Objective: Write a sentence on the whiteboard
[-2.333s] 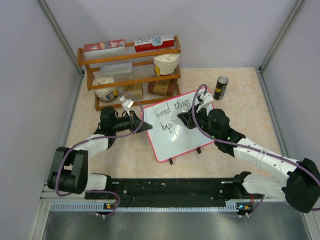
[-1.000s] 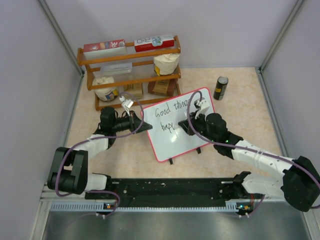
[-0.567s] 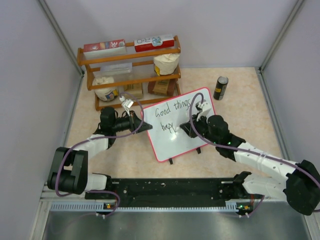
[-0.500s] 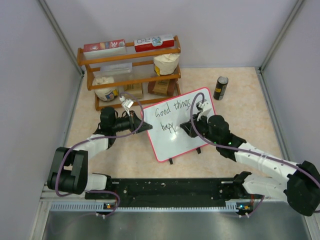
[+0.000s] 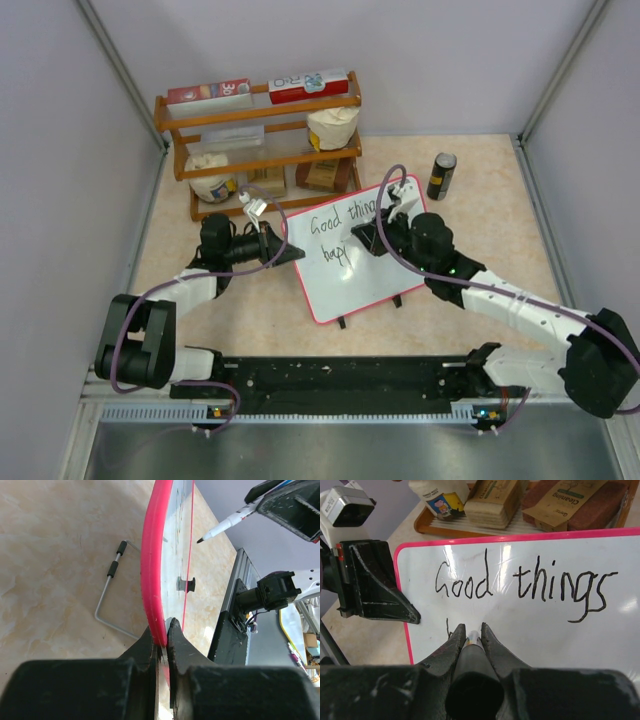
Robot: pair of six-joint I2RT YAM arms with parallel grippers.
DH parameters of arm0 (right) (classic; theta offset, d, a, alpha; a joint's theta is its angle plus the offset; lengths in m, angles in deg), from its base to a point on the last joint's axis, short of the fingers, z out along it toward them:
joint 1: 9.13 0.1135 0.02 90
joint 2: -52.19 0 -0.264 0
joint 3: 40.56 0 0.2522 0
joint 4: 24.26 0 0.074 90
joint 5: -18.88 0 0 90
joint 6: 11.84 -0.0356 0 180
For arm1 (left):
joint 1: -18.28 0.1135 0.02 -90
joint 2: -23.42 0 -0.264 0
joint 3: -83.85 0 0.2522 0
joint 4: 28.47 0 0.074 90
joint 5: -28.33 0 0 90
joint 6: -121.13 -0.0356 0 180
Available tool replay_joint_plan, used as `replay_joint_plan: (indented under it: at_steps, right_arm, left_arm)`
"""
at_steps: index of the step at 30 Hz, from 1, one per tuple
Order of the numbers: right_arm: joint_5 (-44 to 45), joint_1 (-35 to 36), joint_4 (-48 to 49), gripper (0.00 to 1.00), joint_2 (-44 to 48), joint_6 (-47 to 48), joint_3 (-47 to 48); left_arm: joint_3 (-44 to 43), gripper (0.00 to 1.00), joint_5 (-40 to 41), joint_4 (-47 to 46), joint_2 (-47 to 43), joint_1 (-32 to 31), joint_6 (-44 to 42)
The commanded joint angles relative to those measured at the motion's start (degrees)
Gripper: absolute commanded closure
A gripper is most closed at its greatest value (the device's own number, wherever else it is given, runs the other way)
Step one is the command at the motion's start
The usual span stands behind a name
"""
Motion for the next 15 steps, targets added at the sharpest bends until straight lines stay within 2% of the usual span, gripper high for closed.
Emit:
replay_joint_plan:
  at_steps: [1,15]
  right_arm:
    - [0.7,-0.4,1.9,1.00,-1.4,0.0,2.6]
    - [2.4,-0.4,1.8,1.00,-2.5,0.4,0.8]
  left_arm:
    - [3.0,1.00,1.1,5.5,1.3,-2.0,-13.6]
    - [3.0,1.00,1.0,5.5,1.3,-2.0,-13.6]
